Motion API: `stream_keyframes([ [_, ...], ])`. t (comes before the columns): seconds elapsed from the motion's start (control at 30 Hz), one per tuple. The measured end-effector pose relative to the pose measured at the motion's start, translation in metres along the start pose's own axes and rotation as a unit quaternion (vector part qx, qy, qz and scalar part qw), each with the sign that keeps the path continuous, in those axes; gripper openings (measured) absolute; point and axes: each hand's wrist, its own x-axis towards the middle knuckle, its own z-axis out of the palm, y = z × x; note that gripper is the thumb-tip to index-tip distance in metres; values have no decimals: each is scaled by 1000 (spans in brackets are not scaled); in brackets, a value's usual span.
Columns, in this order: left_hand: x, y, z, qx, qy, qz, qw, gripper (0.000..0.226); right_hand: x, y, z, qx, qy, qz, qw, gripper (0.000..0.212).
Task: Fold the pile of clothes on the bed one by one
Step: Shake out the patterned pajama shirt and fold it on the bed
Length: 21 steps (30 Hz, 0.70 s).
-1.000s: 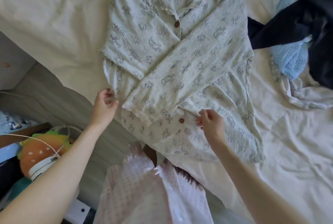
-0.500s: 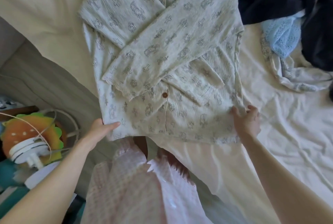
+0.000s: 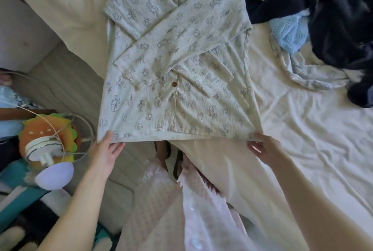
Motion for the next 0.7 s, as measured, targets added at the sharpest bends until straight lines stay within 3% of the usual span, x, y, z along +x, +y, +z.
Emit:
stream_keyframes([
  [0.1, -17, 5, -3, -3, 14, 3, 1000, 16, -15, 7, -7, 49, 3, -6, 999, 20],
  [0.33, -60, 3, -37, 15, 32, -54, 998, 15, -49, 25, -41, 92, 44, 18, 995, 10],
  [0.53, -92, 8, -48, 18, -1, -60, 998, 26, -75, 39, -62, 132, -15, 35, 991, 14],
  [0.7, -93, 32, -18, -14, -17, -27, 999, 13, -79, 10, -42, 187, -73, -1, 980, 11],
])
